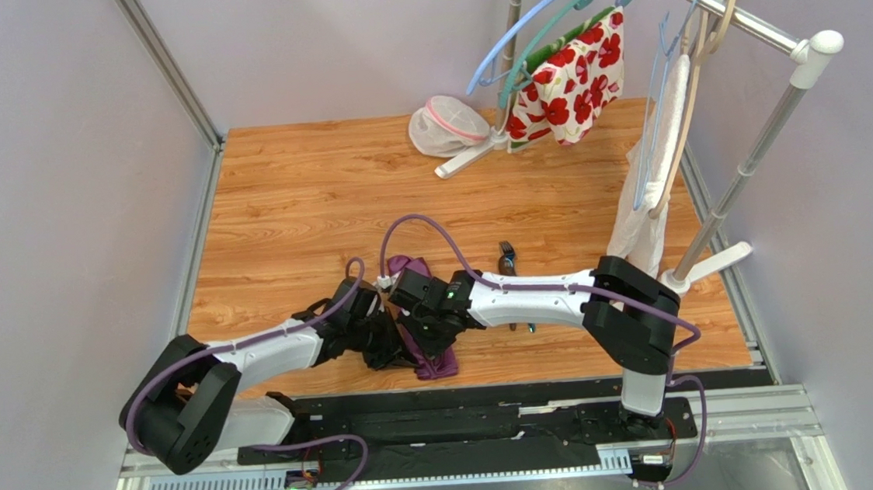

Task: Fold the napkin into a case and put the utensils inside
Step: Stuff the top corner of the smaller-rectangle-folded napkin at the center of the board.

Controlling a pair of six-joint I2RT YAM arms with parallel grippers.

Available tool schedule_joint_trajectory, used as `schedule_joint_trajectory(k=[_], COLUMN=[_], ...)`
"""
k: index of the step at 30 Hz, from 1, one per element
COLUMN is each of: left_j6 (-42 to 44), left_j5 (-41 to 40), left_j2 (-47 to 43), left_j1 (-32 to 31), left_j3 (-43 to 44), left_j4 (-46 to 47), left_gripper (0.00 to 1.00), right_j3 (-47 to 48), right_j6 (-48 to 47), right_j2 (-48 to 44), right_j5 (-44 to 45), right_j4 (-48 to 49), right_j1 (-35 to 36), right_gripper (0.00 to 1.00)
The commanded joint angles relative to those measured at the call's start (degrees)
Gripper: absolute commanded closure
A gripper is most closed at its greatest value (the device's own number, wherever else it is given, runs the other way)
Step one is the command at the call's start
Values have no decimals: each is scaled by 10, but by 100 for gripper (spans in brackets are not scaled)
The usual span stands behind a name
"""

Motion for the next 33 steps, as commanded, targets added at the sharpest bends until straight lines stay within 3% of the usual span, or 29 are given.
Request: schedule_joint_trajectory(k=[1, 6, 15, 33], left_j6=[-3, -1, -3, -5], left_j5=[-34, -39, -28, -26], left_j2=[-19, -24, -10, -17], left_j1=[-3, -4, -4, -4], left_j3=[-18, -17, -22, -24], left_j4=[-7, -14, 6, 7], left_gripper=[89, 89, 90, 90], right_j3=[-22, -30, -33, -44], right_j6=[16, 19, 29, 23], right_j2=[-5, -9, -21, -22], right_j5=[4, 4, 2, -1], right_j4=[25, 35, 40, 45], right_j1=[-2, -2, -2, -5], right_gripper=[96, 82, 70, 59])
